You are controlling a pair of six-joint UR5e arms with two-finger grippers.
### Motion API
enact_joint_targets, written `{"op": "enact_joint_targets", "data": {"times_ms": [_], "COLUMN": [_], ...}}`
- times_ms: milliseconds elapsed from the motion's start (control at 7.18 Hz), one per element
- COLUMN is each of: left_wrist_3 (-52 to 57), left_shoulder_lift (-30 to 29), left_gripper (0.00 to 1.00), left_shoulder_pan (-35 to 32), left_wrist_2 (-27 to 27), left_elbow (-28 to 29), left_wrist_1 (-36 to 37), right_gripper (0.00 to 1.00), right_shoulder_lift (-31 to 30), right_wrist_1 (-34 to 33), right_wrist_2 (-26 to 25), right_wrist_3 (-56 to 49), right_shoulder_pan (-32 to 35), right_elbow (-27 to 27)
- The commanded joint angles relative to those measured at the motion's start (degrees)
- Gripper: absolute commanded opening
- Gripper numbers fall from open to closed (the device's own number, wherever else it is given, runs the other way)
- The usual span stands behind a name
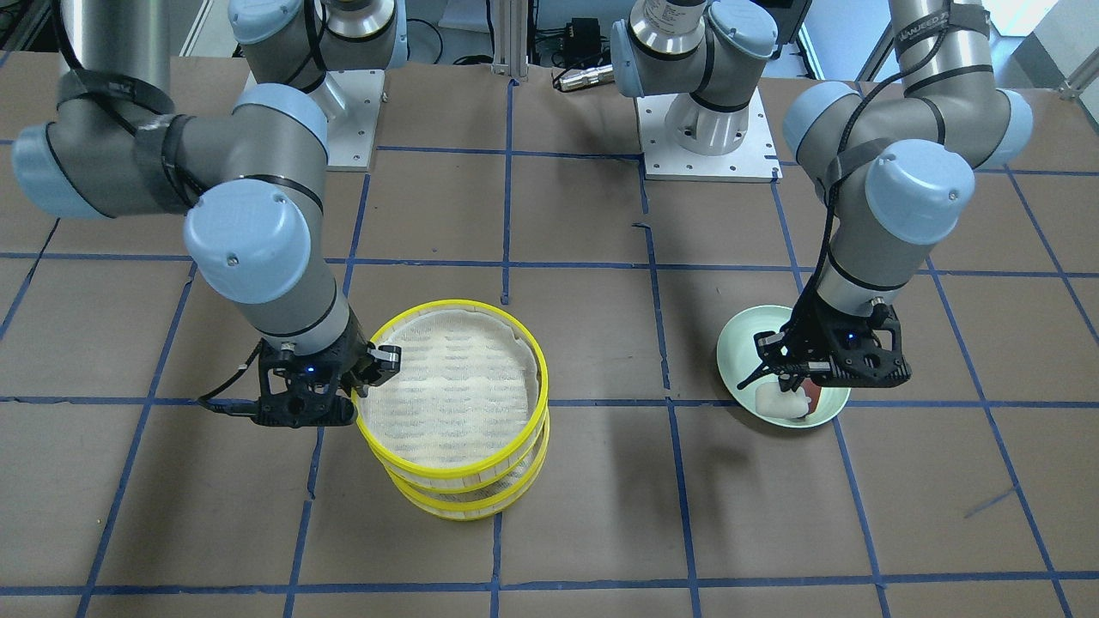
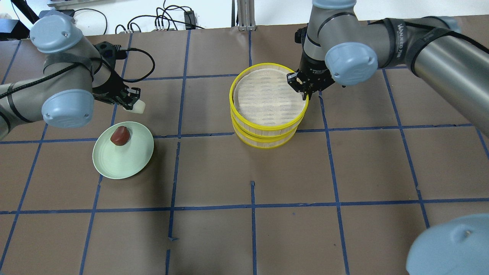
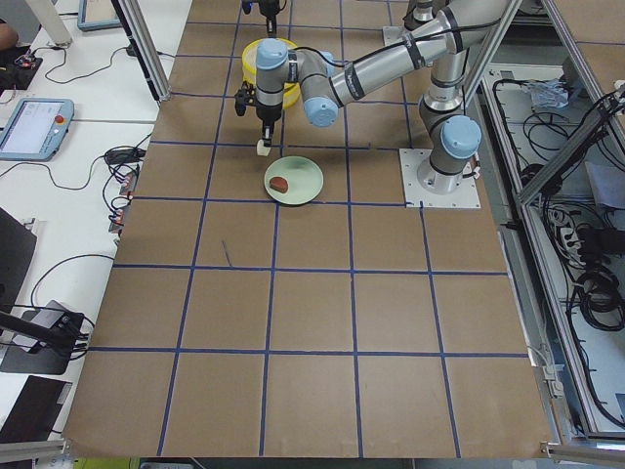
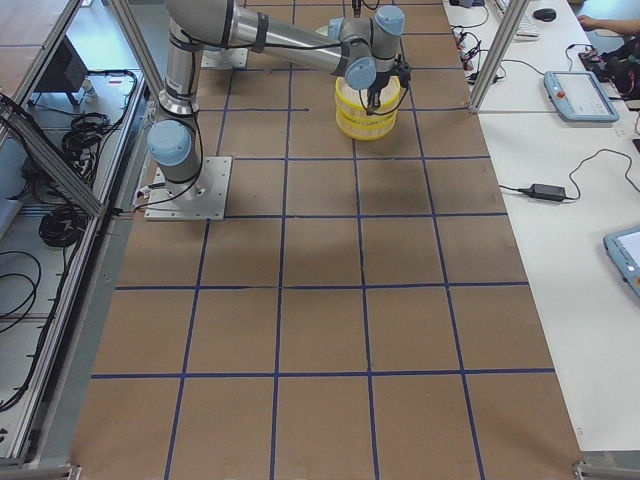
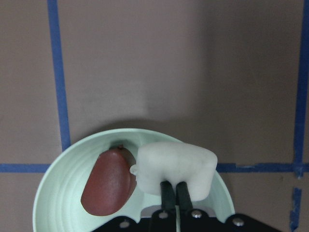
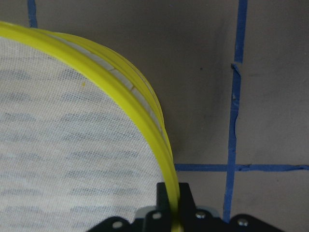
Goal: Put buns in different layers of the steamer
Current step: 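Lift the top tier aside with the right gripper while the left carries the bun over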
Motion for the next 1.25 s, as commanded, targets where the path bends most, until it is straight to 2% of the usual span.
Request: {"op": "enact_joint_targets", "data": {"times_ms": [0,139,278,418,557,696,835,975,1114], "left_wrist_3": [-8.06,-14.46,-21.92,-30.44,-37.22,-38.77,-38.87,-38.53,-38.52], "left_shoulder_lift": [0.38,-0.15,-1.72,-4.78,-8.99,-12.95,-14.55,-14.66,-14.40], "left_gripper": [0.02,0.02,0.02,0.02,0.02,0.04,0.16,0.68,0.95], "left_shoulder_pan": [-3.35,-7.12,-12.29,-19.04,-24.24,-26.64,-26.93,-26.93,-26.93], "left_wrist_2": [-8.29,-10.79,-10.90,-10.99,-10.90,-10.90,-10.55,-10.11,-8.98], "left_elbow": [1.92,3.15,4.90,7.18,10.16,12.45,12.48,12.22,11.78], "left_wrist_1": [0.40,0.59,1.11,5.12,9.51,11.90,12.45,12.37,12.45], "right_gripper": [0.15,0.15,0.15,0.15,0.15,0.15,0.15,0.15,0.15], "right_shoulder_lift": [-2.43,-2.43,-1.82,-1.56,-1.03,-0.85,-0.76,-0.76,-0.85], "right_wrist_1": [6.51,6.80,6.71,6.02,6.01,6.01,6.01,5.92,5.92], "right_wrist_2": [-0.75,-2.75,-6.16,-7.76,-8.13,-8.04,-7.96,-7.87,-7.69], "right_wrist_3": [-5.50,-13.11,-19.02,-23.08,-23.99,-23.91,-23.82,-23.13,-23.12], "right_shoulder_pan": [-6.18,-10.40,-13.14,-15.52,-16.59,-16.60,-16.60,-16.60,-16.60], "right_elbow": [-3.33,-3.34,-3.34,-2.99,-2.82,-2.64,-2.20,-2.03,-2.02]}}
